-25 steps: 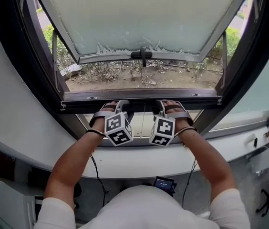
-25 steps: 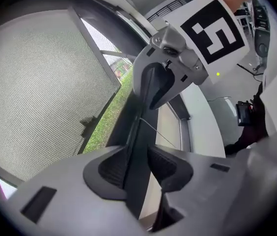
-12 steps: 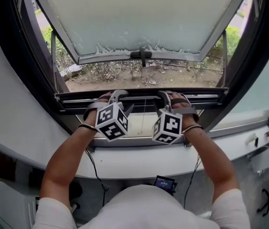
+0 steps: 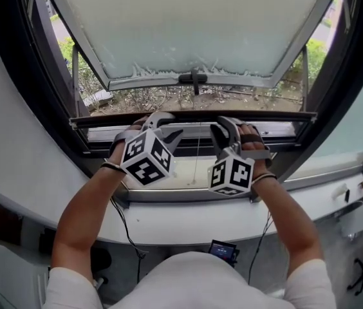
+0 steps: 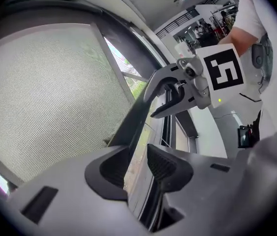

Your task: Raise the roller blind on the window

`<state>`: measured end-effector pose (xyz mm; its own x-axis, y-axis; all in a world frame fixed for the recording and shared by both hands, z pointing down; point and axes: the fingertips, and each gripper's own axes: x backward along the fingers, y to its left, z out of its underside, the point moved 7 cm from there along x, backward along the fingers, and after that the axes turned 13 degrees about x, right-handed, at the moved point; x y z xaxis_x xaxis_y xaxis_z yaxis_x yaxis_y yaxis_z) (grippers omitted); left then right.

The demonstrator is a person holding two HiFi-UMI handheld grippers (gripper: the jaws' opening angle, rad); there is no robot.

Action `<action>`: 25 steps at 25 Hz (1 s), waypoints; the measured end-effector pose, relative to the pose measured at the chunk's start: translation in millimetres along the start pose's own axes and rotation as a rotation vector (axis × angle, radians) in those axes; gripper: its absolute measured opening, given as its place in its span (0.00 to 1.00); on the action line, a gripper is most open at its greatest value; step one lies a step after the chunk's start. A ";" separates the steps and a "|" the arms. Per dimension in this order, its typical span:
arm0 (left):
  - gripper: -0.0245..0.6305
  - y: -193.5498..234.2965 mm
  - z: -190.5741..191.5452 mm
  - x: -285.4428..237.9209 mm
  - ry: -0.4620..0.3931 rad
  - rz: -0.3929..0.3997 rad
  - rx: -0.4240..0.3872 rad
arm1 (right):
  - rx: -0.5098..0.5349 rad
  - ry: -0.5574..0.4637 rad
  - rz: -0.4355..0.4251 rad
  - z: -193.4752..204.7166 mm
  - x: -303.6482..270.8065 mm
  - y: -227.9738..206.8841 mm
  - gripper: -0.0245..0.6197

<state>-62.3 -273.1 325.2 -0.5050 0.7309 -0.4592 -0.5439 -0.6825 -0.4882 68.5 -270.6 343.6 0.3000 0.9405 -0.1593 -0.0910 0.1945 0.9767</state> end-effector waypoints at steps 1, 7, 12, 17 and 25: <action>0.24 3.5 -4.4 3.0 -0.007 -0.004 0.001 | -0.021 -0.004 0.022 -1.6 1.1 -6.3 0.19; 0.24 17.1 -23.0 14.8 -0.028 -0.017 -0.009 | -0.132 -0.058 0.127 -12.2 13.5 -27.4 0.19; 0.22 36.8 -46.8 31.1 -0.099 -0.053 0.025 | -0.212 -0.092 0.165 -18.9 31.6 -19.9 0.19; 0.22 44.8 -59.4 39.1 -0.101 -0.064 0.007 | -0.257 -0.095 0.122 -18.8 41.8 -0.3 0.19; 0.22 45.0 -60.4 39.1 -0.102 -0.070 0.006 | -0.292 -0.075 0.077 -10.7 47.3 15.9 0.19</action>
<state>-66.1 -275.4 240.4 -0.5306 0.7737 -0.3462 -0.5842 -0.6298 -0.5120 71.1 -220.0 350.0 0.3498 0.9346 -0.0648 -0.3823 0.2056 0.9009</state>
